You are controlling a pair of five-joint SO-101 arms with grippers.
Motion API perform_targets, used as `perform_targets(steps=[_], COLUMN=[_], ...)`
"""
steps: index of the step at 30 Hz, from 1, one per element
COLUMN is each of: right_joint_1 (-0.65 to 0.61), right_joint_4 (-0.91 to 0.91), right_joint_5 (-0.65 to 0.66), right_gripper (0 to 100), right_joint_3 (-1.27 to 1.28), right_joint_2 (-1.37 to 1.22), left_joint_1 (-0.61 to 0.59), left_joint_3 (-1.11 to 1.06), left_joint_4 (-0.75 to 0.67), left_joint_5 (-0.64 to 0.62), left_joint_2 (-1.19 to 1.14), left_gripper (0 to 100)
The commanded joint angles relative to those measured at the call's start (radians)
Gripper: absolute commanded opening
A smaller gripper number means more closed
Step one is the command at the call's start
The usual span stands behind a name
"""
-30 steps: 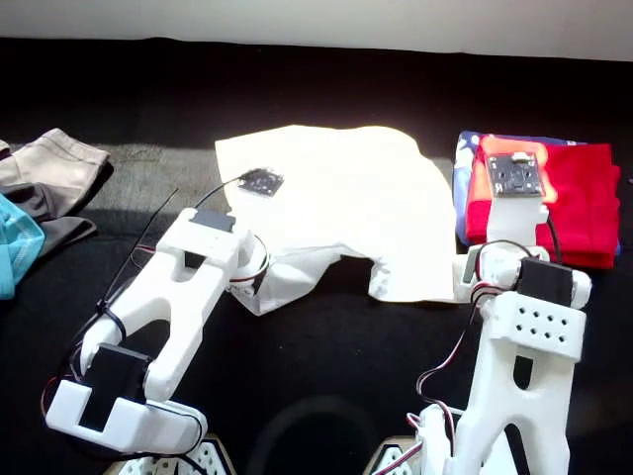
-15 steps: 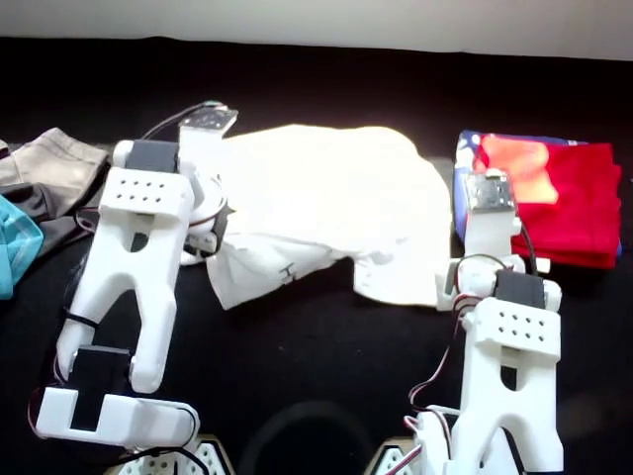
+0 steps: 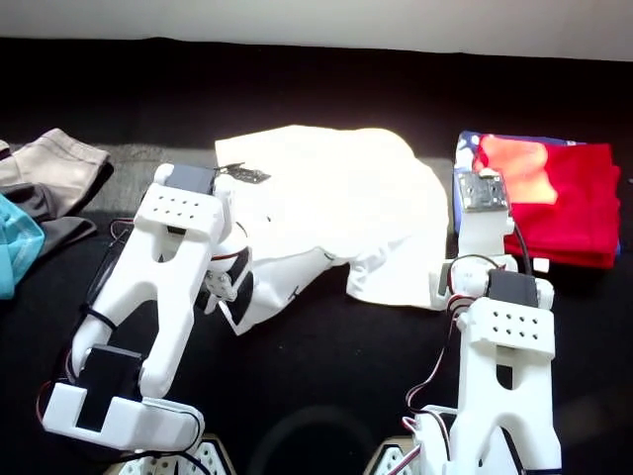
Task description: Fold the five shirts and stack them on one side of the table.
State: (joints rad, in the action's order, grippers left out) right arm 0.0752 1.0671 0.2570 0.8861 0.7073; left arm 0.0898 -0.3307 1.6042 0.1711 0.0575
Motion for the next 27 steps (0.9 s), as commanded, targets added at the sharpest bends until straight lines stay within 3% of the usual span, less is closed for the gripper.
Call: perform_targets(steps=[1,9,15,18,24,27], right_joint_1=[-0.007,-0.007,-0.007,-0.007,-0.007,-0.007], right_joint_4=[-0.008,-0.015,-0.013,-0.013,-0.015,-0.015], right_joint_5=[-0.009,-0.009,-0.009,-0.009,-0.009,-0.009], right_gripper=[22.7,22.7,22.7,22.7,22.7,22.7], right_joint_3=[0.007,0.041,0.041,0.041,0.041,0.041], right_joint_2=[0.021,0.021,0.021,0.021,0.021,0.021], left_joint_1=[0.013,0.007,-0.022,-0.047,-0.125,-0.137], left_joint_3=[0.001,0.073,-0.035,-0.093,-0.183,-0.237], left_joint_4=[0.002,-0.035,-0.212,-0.23,-0.276,-0.338], left_joint_5=[0.064,0.064,0.071,0.071,0.133,0.158], left_joint_2=[0.016,0.007,0.005,0.005,0.005,0.005], left_gripper=[21,20,20,19,7,11])
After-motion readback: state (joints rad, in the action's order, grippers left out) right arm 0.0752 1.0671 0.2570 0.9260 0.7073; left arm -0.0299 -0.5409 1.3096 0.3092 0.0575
